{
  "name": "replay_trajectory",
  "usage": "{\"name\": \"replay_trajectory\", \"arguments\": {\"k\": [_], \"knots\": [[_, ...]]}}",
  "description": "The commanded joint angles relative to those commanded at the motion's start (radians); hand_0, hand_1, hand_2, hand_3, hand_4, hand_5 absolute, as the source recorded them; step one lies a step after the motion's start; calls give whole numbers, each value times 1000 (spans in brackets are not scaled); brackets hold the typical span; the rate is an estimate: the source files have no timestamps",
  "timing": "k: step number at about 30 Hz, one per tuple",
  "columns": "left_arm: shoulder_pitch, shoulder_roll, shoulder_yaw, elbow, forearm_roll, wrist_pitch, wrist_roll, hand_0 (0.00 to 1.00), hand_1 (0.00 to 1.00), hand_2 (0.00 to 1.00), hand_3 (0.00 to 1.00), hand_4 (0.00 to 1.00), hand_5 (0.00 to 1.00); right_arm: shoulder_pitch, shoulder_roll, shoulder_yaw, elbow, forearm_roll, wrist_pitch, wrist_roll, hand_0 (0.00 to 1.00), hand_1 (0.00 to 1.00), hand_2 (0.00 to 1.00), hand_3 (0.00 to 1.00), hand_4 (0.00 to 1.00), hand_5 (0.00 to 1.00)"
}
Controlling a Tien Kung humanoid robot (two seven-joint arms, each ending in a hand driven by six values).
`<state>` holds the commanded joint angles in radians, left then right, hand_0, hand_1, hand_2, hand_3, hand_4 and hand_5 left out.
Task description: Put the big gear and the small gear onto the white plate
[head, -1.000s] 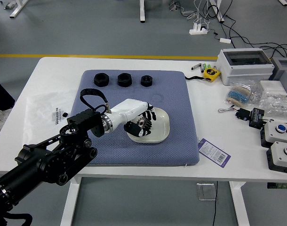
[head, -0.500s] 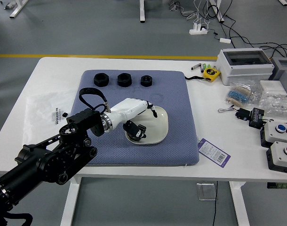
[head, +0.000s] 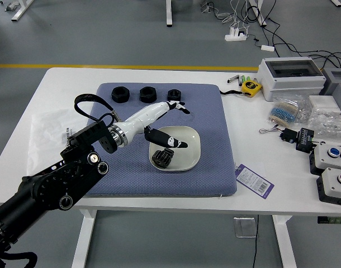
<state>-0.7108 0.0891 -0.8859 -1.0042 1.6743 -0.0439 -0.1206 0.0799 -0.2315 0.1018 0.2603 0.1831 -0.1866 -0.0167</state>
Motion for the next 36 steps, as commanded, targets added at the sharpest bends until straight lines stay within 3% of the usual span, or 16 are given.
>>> {"name": "replay_trajectory", "arguments": {"k": [5,6,11,12,17,18,23,24,25,28,31,34,36], "knots": [[21,0,-49,-17,-139,19,-9,902,892,948,791,998,452,-1,1,2,0,-2,-1,-1,700,675,753,622,833,738],[31,3,-63,-23,-172,24,-7,871,849,918,783,998,473,-1,2,2,0,-4,-1,-2,700,675,753,622,833,737],[88,15,-139,-46,-359,52,34,871,849,918,783,998,473,-5,4,0,-2,3,-1,0,700,675,753,622,833,737],[99,17,-154,-48,-398,56,38,792,762,849,763,925,542,-7,4,-2,-2,6,0,1,698,674,753,622,833,737],[147,24,-226,-75,-573,69,61,792,762,849,763,925,542,-11,6,-3,-4,6,1,1,698,674,753,622,833,737],[155,25,-241,-82,-589,74,66,770,726,828,759,847,676,-12,7,-3,-5,7,1,1,699,675,753,622,833,737],[209,26,-319,-124,-608,88,72,770,726,828,759,847,676,-17,8,-6,-6,8,2,2,699,675,753,622,833,737],[227,26,-339,-133,-609,90,71,763,721,824,767,819,746,-18,9,-6,-6,9,2,3,699,675,753,621,833,737],[231,26,-344,-135,-610,91,70,763,721,824,767,819,746,-18,9,-6,-6,9,2,3,699,675,753,621,833,737],[304,17,-421,-162,-646,101,60,763,721,824,767,819,746,-23,10,-11,-7,19,3,7,699,675,753,621,833,737],[341,5,-459,-169,-662,107,49,763,726,819,768,815,770,-25,11,-11,-8,19,3,7,699,675,753,622,834,737],[401,-9,-518,-194,-629,110,19,763,726,819,768,815,770,-28,11,-11,-8,15,3,8,699,675,753,622,834,737],[412,-10,-526,-201,-610,110,13,761,718,808,766,815,786,-28,11,-11,-8,14,3,8,699,675,753,622,834,736]]}}
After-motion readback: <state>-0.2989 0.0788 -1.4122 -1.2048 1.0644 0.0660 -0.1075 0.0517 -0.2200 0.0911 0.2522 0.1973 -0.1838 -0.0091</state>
